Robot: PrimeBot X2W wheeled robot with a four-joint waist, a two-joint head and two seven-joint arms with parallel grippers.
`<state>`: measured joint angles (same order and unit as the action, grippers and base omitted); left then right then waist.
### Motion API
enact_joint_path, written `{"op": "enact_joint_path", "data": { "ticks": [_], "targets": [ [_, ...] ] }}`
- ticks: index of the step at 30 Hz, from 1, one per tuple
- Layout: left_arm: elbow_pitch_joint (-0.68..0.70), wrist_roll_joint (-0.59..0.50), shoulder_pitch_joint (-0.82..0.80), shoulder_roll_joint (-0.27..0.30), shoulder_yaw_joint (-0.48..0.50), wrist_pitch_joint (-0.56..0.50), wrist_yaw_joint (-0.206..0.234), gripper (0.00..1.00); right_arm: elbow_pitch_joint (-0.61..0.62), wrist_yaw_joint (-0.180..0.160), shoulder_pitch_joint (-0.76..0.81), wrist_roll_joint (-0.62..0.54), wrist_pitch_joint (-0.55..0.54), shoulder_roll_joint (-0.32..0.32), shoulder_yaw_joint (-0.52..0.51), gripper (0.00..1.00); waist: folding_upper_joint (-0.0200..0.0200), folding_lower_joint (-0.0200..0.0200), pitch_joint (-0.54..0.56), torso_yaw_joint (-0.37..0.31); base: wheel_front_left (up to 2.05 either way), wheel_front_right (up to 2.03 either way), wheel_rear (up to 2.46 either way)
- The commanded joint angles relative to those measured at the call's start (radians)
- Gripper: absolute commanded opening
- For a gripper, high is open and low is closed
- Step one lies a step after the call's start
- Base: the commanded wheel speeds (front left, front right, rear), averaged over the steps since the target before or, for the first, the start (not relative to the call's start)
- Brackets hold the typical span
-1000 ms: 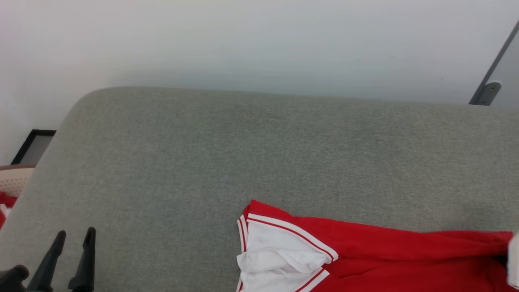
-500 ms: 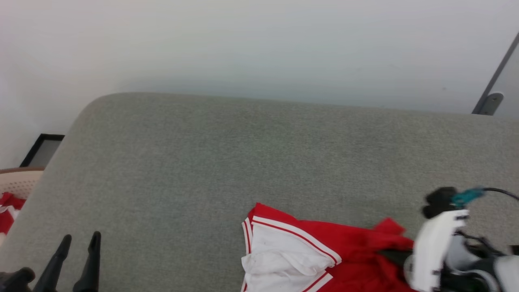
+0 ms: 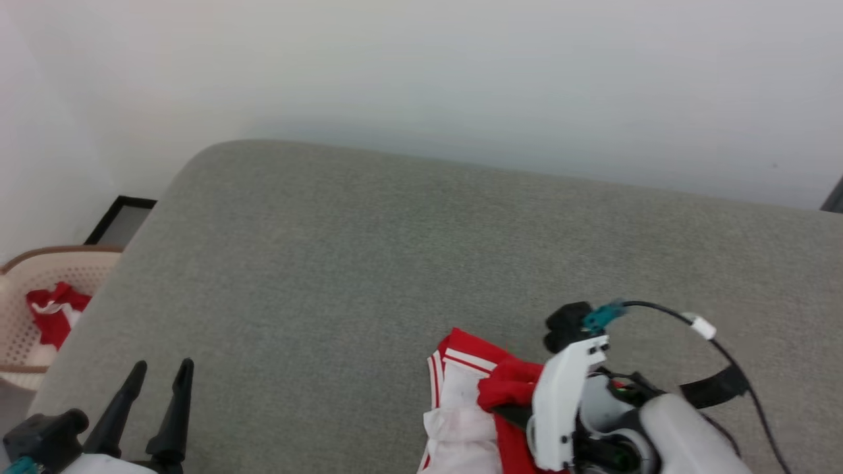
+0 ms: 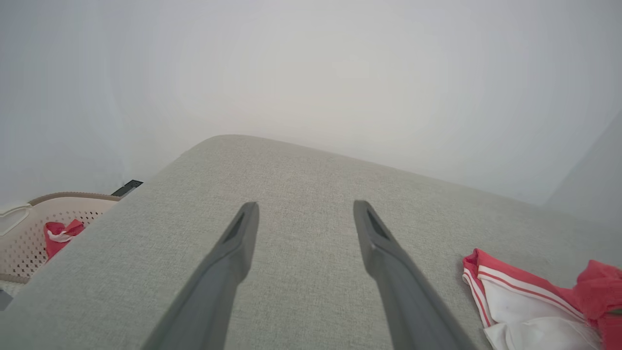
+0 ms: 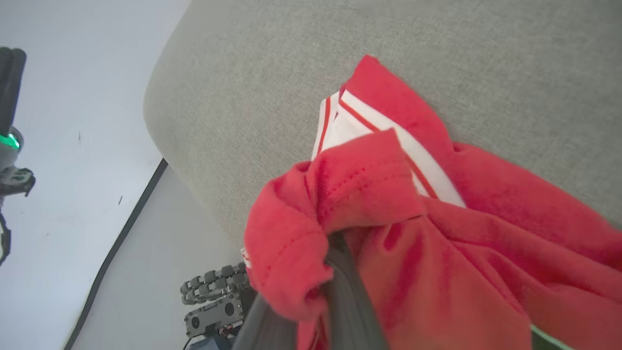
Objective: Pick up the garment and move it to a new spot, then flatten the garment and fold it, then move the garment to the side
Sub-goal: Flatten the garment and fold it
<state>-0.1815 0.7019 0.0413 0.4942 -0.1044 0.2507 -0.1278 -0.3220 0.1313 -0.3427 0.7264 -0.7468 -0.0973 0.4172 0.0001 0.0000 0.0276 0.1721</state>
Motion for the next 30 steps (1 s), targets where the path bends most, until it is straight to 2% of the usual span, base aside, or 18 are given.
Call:
{"op": "enact_joint_path", "data": {
  "ticks": [1, 9, 12, 13, 18, 22, 30],
  "targets": [
    [-0.006, 0.004, -0.016, 0.003, -0.008, 0.000, -0.003, 1.00, -0.058, -0.001, -0.037, -0.010, 0.043, 0.012, 0.041, 0.00, -0.0001, 0.0000, 0.000, 0.021, 0.00, 0.00, 0.00],
    [-0.021, 0.014, -0.041, 0.008, -0.033, 0.003, -0.003, 1.00, -0.263, -0.001, -0.132, -0.004, 0.172, 0.033, 0.151, 0.00, -0.0001, 0.0000, -0.006, 0.038, 0.00, 0.00, 0.00],
    [-0.025, 0.020, -0.046, 0.008, -0.037, 0.005, -0.004, 1.00, -0.324, -0.001, -0.168, 0.016, 0.211, 0.038, 0.179, 0.58, -0.0001, 0.0000, -0.008, 0.038, 0.00, 0.00, 0.00],
    [-0.026, 0.021, -0.047, 0.009, -0.037, 0.005, -0.004, 1.00, -0.341, -0.001, -0.179, 0.024, 0.223, 0.039, 0.191, 1.00, -0.0001, 0.0000, -0.008, 0.036, 0.00, 0.00, 0.00],
    [-0.031, 0.023, -0.049, 0.015, -0.037, 0.010, -0.004, 1.00, -0.374, -0.001, -0.220, 0.076, 0.272, 0.041, 0.239, 1.00, -0.0001, 0.0000, -0.006, 0.019, 0.00, 0.00, 0.00],
    [-0.026, 0.025, -0.042, 0.022, -0.035, 0.012, -0.004, 1.00, -0.352, -0.001, -0.239, 0.123, 0.309, 0.014, 0.268, 1.00, -0.0001, 0.0000, -0.001, -0.004, 0.00, 0.00, 0.00],
    [-0.010, 0.022, -0.013, 0.036, -0.011, 0.014, -0.004, 1.00, -0.245, -0.001, -0.229, 0.152, 0.454, -0.128, 0.285, 1.00, -0.0001, 0.0000, 0.009, -0.071, 0.00, 0.00, 0.00]
  ]
}}
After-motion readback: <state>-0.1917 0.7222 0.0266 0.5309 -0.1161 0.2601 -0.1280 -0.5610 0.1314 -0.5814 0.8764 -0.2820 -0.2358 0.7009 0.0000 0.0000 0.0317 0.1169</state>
